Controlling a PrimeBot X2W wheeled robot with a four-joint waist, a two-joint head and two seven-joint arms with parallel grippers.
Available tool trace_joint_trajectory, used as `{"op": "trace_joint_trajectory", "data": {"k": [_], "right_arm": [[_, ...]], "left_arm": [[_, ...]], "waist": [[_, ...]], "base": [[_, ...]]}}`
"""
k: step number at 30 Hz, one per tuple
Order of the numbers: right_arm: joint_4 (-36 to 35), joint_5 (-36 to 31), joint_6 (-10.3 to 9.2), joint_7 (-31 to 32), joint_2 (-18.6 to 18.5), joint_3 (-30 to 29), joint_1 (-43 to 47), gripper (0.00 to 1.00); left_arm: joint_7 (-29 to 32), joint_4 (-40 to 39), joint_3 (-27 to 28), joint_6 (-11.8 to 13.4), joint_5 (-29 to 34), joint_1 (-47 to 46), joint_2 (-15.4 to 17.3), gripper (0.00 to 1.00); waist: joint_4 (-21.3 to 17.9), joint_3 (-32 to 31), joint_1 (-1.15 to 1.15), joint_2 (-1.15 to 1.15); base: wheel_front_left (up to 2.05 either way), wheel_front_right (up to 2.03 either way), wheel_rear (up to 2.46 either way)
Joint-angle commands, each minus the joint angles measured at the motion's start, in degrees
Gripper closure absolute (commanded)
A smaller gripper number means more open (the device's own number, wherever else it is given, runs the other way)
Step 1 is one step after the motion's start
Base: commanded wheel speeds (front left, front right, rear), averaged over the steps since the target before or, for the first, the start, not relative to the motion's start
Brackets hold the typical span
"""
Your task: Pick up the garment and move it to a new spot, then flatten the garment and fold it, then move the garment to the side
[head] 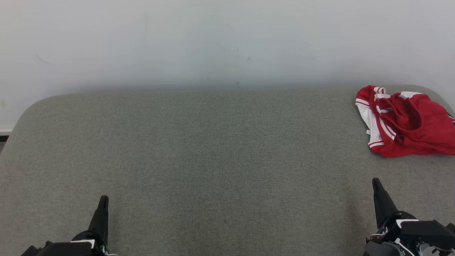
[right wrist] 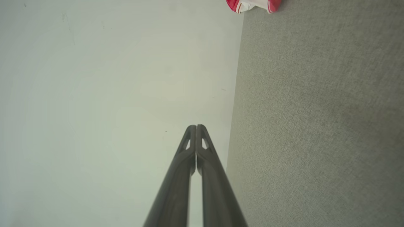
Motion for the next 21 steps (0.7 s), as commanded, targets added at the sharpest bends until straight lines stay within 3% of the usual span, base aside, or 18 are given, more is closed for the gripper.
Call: {"op": "trace_joint_trajectory", "data": {"k": [1,21], "right_arm": [[0.04,-0.05,-0.12,0.15,0.09,-0.11,-0.44,1.0],[0.03,-0.18,-0.12,0.22,0.15,-0.21,-0.45,1.0]], "left_arm": [[0.02,0.07,0.16,-0.17,-0.31,-0.63,-0.11,1.0],[0.01,0.05,0.15,-0.17,-0.31,-0.61,-0.11,1.0]], "waist": [[0.0,0.0,0.0,0.0],[0.0,0.0,0.0,0.0]], "base": [[0.0,0.0,0.0],[0.0,0.0,0.0]]}}
